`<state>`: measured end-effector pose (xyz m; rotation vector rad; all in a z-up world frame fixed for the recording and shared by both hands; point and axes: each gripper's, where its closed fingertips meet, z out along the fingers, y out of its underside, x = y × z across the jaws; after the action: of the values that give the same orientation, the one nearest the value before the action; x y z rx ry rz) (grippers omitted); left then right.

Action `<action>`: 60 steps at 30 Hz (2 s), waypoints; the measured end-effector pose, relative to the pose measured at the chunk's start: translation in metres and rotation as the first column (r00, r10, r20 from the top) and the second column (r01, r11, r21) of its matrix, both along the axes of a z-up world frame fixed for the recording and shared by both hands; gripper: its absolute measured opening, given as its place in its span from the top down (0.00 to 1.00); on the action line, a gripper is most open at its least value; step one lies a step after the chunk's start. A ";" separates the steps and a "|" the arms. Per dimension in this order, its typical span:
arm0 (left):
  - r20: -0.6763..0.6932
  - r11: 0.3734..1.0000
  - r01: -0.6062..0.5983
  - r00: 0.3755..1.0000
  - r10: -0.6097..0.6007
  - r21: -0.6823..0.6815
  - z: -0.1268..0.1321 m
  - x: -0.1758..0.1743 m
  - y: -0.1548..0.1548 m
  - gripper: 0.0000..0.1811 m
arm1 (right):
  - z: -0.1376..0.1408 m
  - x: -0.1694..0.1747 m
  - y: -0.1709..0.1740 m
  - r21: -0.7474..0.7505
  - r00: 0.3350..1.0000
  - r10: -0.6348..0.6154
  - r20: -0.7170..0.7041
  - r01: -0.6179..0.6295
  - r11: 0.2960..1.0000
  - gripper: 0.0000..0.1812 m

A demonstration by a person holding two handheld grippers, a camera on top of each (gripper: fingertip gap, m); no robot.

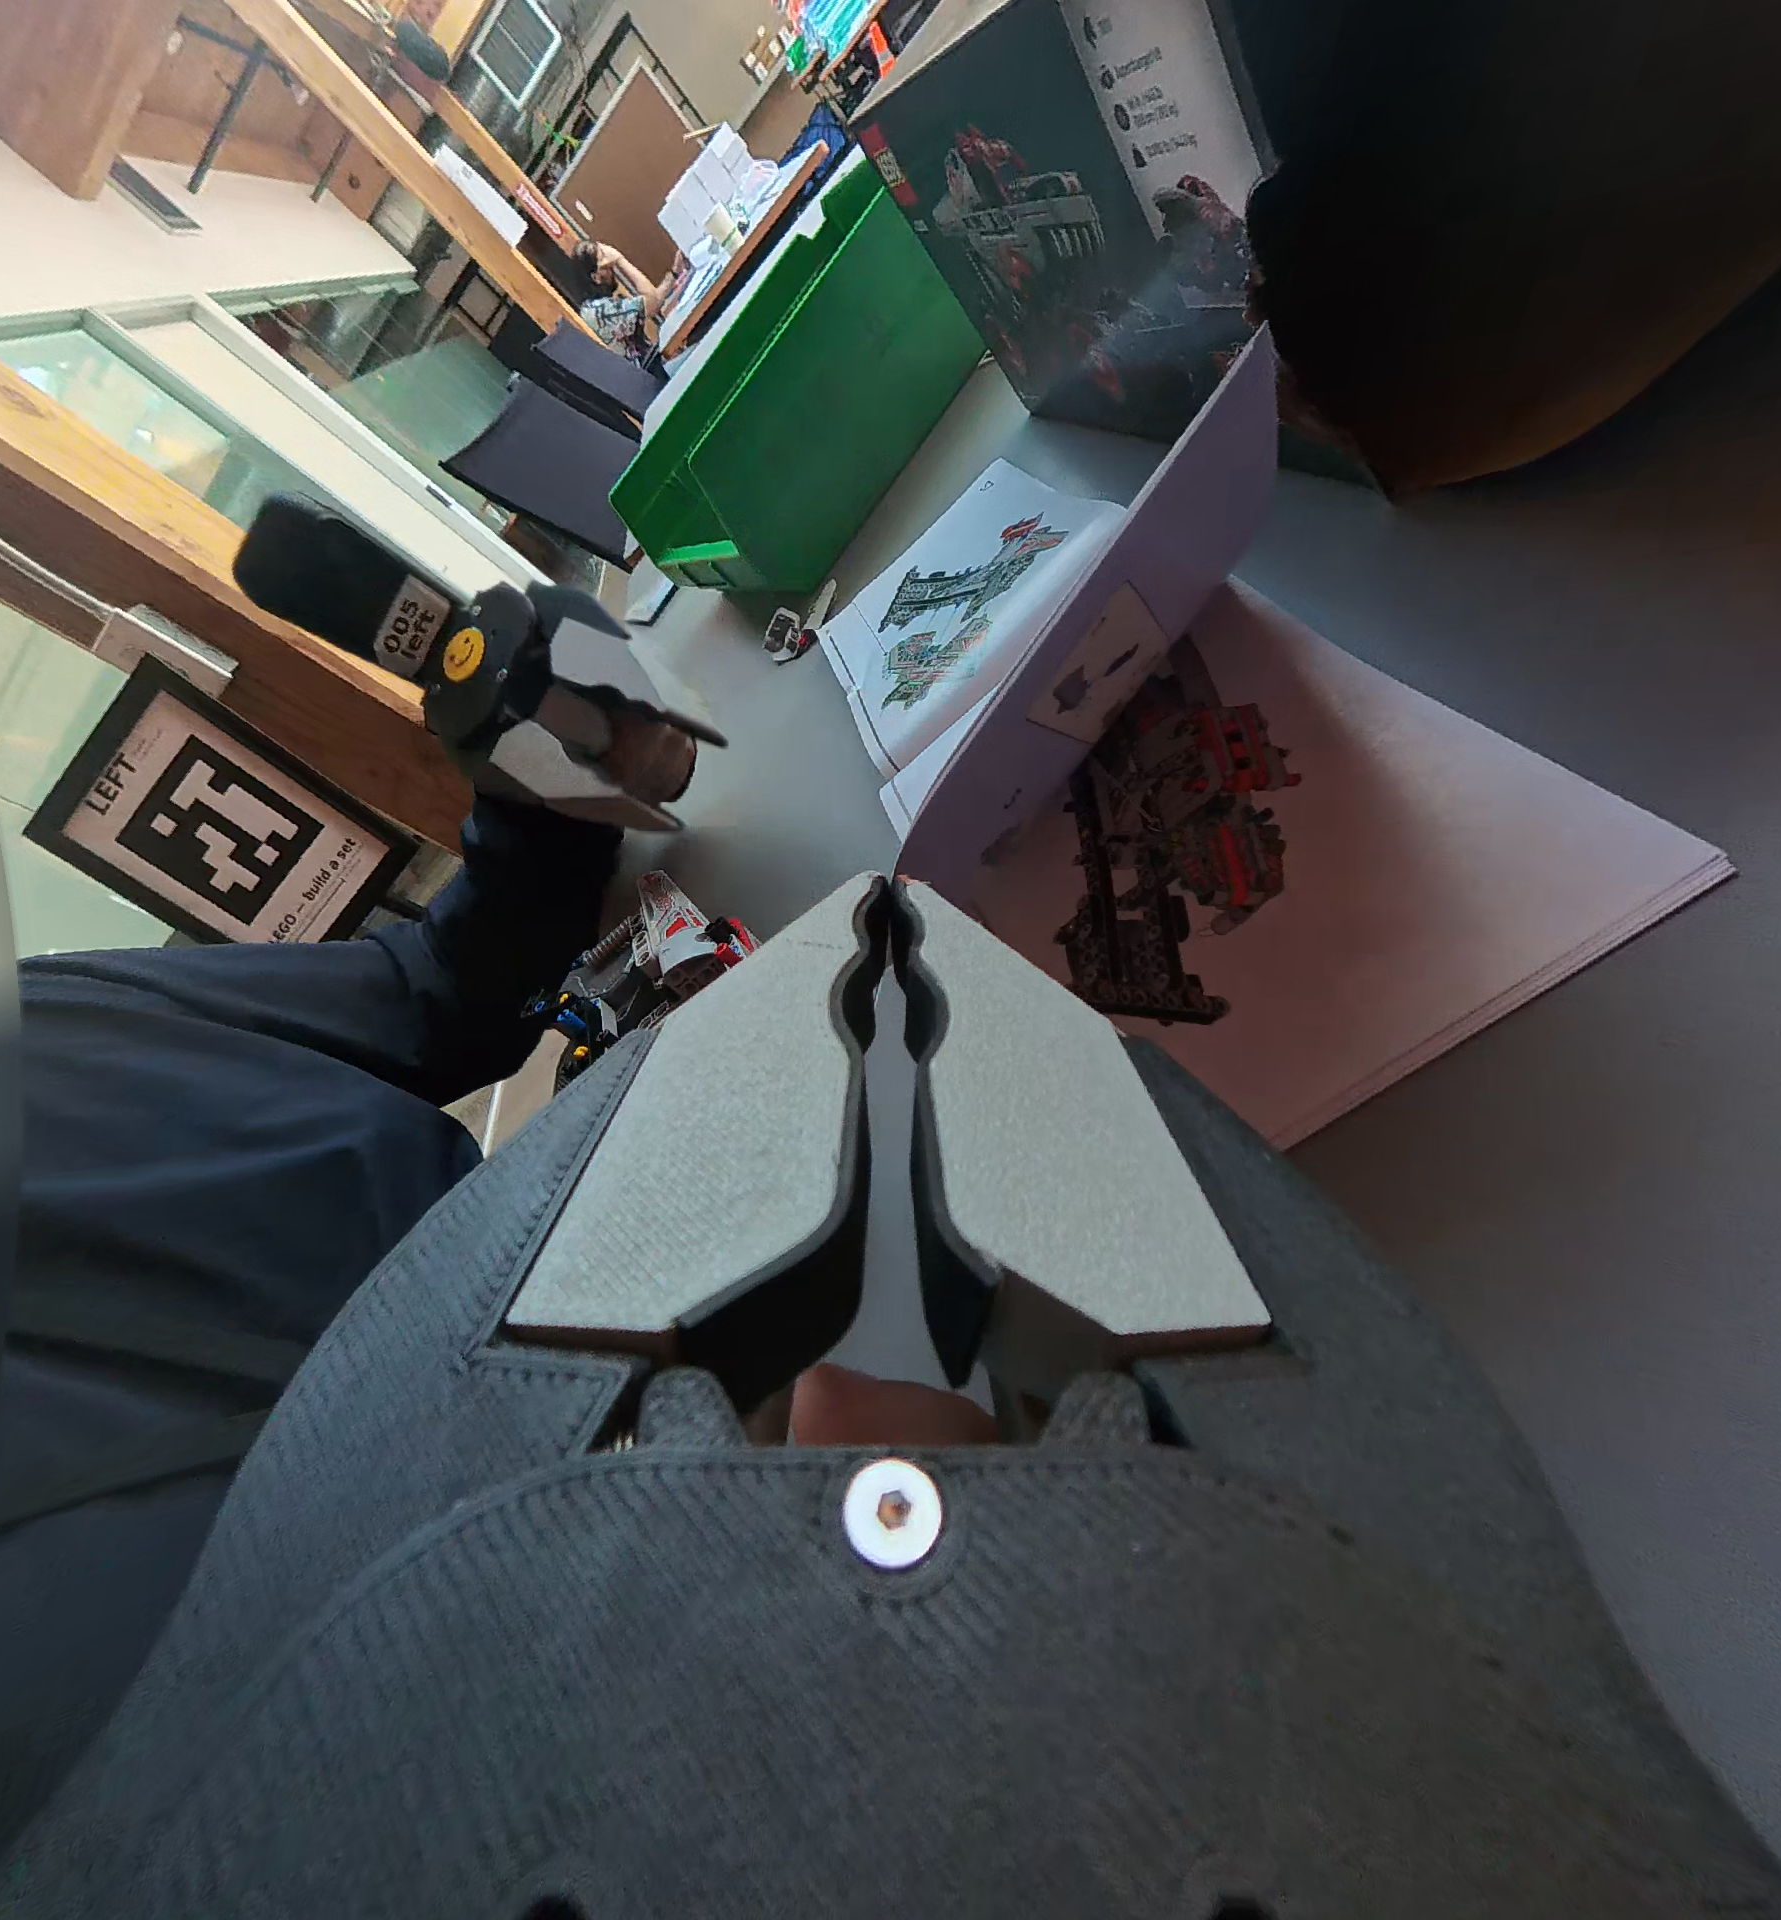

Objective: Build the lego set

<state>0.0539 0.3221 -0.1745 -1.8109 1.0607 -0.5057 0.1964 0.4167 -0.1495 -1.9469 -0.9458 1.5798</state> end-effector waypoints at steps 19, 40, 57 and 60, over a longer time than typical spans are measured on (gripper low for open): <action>0.240 0.873 0.292 0.948 -0.210 -0.390 -0.018 0.051 -0.068 0.74 | 0.006 0.002 -0.001 0.011 1.000 0.000 -0.013 0.000 1.000 1.00; 0.194 0.954 0.126 0.978 -0.074 -0.271 -0.010 0.041 -0.082 0.77 | 0.006 0.003 0.000 0.009 1.000 0.000 -0.012 0.000 1.000 1.00; 0.023 0.962 0.027 0.999 -0.022 -0.271 -0.031 0.041 -0.028 0.81 | 0.004 0.004 0.002 -0.002 1.000 -0.003 -0.012 0.003 1.000 1.00; 0.025 0.966 -0.066 0.997 0.075 -0.252 -0.023 0.036 0.007 0.82 | 0.003 0.003 0.002 -0.006 1.000 -0.001 -0.008 0.001 1.000 1.00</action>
<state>0.0899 0.3288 -0.1971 -2.0456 0.9380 -0.6499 0.1998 0.4183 -0.1468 -1.9435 -0.9376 1.5907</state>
